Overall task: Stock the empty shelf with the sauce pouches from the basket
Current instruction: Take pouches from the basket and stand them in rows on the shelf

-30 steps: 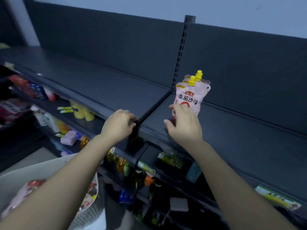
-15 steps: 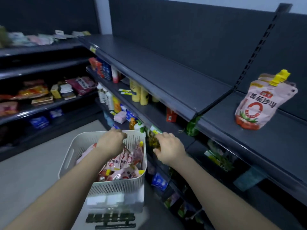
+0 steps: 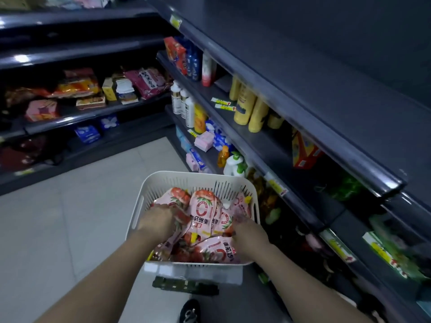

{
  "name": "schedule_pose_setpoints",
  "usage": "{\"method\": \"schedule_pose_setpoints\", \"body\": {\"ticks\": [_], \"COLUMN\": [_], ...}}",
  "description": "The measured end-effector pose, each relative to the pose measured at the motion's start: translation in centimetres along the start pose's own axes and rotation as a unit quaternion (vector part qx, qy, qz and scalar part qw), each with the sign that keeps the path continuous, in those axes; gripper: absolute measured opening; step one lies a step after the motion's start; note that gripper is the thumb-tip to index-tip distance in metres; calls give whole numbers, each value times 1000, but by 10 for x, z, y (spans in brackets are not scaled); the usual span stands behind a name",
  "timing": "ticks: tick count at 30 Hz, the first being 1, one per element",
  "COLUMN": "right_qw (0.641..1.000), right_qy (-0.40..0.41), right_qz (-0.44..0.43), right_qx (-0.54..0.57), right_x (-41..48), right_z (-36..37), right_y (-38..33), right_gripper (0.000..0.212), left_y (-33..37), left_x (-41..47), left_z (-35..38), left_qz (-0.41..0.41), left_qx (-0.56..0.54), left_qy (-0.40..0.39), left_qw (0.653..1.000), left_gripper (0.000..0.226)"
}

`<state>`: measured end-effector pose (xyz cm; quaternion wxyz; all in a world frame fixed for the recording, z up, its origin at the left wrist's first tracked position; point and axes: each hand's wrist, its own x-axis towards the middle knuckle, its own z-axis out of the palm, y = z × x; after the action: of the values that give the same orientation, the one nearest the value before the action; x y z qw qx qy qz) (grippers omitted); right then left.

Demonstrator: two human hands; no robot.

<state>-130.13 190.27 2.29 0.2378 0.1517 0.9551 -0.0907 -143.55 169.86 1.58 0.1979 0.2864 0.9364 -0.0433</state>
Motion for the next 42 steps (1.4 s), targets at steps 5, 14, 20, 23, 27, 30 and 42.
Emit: {"method": "schedule_pose_setpoints", "body": {"ticks": [5, 14, 20, 23, 27, 30, 42], "right_qw": [995, 990, 994, 992, 988, 982, 968], "right_qy": [-98, -119, -108, -75, 17, 66, 1], "right_qz": [25, 13, 13, -13, -23, -29, 38], "right_qx": [-15, -80, 29, 103, 151, 174, 248], "right_x": [26, 50, 56, 59, 67, 63, 61], "right_z": [26, 46, 38, 19, -1, -1, 30], "right_y": [2, 10, 11, 6, -6, -9, -3], "right_gripper": [26, 16, 17, 17, 33, 28, 17], "left_y": [-14, -22, -16, -13, -7, -13, 1], "left_x": [23, 35, 39, 39, 36, 37, 40], "left_z": [33, 78, 89, 92, 89, 86, 71], "left_qz": [-50, -163, -236, -261, -279, -261, -217], "left_qx": [-48, -194, -258, -271, -212, -158, -416], "left_qy": [-41, -105, -29, -31, -28, -32, -94], "left_qw": [997, 962, 936, 926, 936, 952, 878], "left_gripper": [58, 54, 55, 52, 38, 30, 34]}}
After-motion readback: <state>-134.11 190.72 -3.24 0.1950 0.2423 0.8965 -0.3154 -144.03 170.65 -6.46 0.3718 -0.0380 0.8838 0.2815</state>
